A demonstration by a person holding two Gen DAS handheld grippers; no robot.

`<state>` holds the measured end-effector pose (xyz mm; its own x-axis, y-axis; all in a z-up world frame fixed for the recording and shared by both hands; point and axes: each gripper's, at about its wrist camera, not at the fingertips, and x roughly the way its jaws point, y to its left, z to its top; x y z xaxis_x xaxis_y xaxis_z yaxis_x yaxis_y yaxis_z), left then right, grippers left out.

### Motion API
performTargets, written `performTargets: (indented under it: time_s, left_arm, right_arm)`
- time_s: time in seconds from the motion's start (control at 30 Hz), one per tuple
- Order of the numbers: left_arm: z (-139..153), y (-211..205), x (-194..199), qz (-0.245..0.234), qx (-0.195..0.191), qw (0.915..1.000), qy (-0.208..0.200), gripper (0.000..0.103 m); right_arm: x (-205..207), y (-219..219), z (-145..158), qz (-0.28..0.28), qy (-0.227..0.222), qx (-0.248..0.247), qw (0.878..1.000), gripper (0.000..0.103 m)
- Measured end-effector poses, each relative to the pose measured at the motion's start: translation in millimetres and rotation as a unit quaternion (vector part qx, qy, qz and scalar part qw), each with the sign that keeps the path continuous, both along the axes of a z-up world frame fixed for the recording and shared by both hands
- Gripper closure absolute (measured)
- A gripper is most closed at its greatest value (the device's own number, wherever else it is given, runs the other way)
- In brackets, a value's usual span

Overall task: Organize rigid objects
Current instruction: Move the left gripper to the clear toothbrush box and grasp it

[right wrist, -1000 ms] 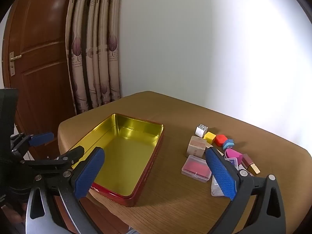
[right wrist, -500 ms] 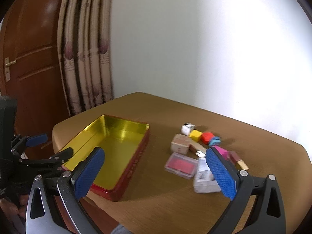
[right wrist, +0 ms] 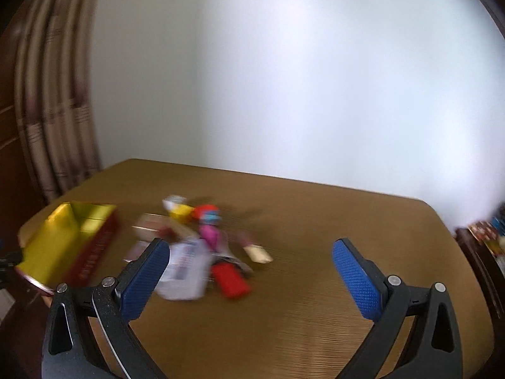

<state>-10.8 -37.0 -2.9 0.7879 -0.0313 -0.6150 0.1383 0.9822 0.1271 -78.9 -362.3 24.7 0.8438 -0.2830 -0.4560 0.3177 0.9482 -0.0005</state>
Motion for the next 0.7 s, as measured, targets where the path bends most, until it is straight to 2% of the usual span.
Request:
performTargets:
  time_s: [0.17,0.3,0.47,0.7]
  left_arm:
    - [-2,-26,-5,-0.025,0.007,0.9995,0.015,0.020]
    - [-1,-51,-4,-0.040,0.004,0.9988,0.028,0.021]
    - [-1,-90,-2,-0.067,0.013,0.9969,0.040,0.020]
    - [-8,-148,8,-0.120,0.021,0.9885,0.090,0.020]
  right_arm:
    - [-5,-64,-18,-0.057,0.021,0.012,0.998,0.000]
    - [-9,-98,-32,-0.089,0.030,0.013,0.996,0.000]
    - [-14,-125,-47,-0.112,0.044,0.025,0.992,0.000]
    - [-7,-137,-70,-0.099,0.076,0.020,0.992,0.000]
